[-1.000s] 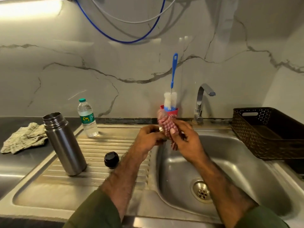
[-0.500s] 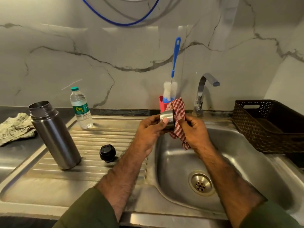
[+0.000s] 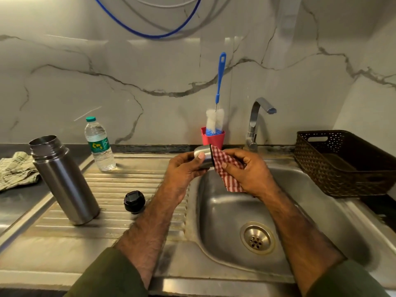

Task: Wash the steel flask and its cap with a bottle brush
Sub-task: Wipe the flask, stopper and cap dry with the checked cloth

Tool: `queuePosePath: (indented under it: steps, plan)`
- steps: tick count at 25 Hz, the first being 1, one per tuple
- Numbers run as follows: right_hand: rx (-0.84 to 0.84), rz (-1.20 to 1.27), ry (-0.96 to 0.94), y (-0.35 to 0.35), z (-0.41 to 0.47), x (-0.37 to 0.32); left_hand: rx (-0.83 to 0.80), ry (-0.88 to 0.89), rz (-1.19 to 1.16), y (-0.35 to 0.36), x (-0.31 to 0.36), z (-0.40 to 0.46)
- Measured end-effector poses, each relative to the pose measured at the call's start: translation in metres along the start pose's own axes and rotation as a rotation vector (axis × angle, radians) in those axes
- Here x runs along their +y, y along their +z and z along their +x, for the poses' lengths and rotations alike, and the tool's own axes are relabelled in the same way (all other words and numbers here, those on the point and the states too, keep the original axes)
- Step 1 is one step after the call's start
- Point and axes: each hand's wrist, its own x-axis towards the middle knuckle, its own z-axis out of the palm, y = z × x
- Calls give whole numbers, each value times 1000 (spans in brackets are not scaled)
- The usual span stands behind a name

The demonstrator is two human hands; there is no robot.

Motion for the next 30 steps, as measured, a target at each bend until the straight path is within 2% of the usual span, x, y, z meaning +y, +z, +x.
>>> queuePosePath:
  steps: [4,5,7,9,10,11,13,15,16,19,21,23,25,27,28,30]
  plan:
    - [-133,6,54,3,-3,-7,-234,142,224,-9,1,2]
    - [-116,101,110,4,-3,-6,-293,167,277,-12,1,3]
    - [-41,533,304,7,-2,-8,-340,175,261,-15,0,5]
    - [13,886,391,3,0,-5,-294,134,145,-13,-1,3]
    - [-14,922,393,-1,1,-5,-238,89,85,-11,-2,2]
    - [-59,855,368,-4,2,-5,-185,38,48,-11,-3,2]
    - [-112,444,281,-3,1,-10,-124,-12,51,-12,-3,1]
    - [9,24,207,4,-2,-9,-133,-13,87,-13,-1,1]
    - [72,-69,148,7,-4,-10,-150,-10,108,-11,0,0]
    - [68,-72,-108,14,-11,-12,-125,-68,131,-7,8,-2]
    - [76,-64,-256,18,-14,-11,-91,-200,33,-7,14,-2]
    - [145,-184,-401,23,-12,-4,-111,-354,-92,-12,19,-2]
    - [190,-284,-466,27,-9,3,-164,-408,-125,-13,21,-4]
    - [196,-223,-385,29,-7,4,-200,-300,-18,-13,17,-5]
    - [202,-151,-286,31,-7,3,-222,-208,61,-12,14,-5]
    - [214,97,44,30,-4,3,-310,3,235,-12,8,-5]
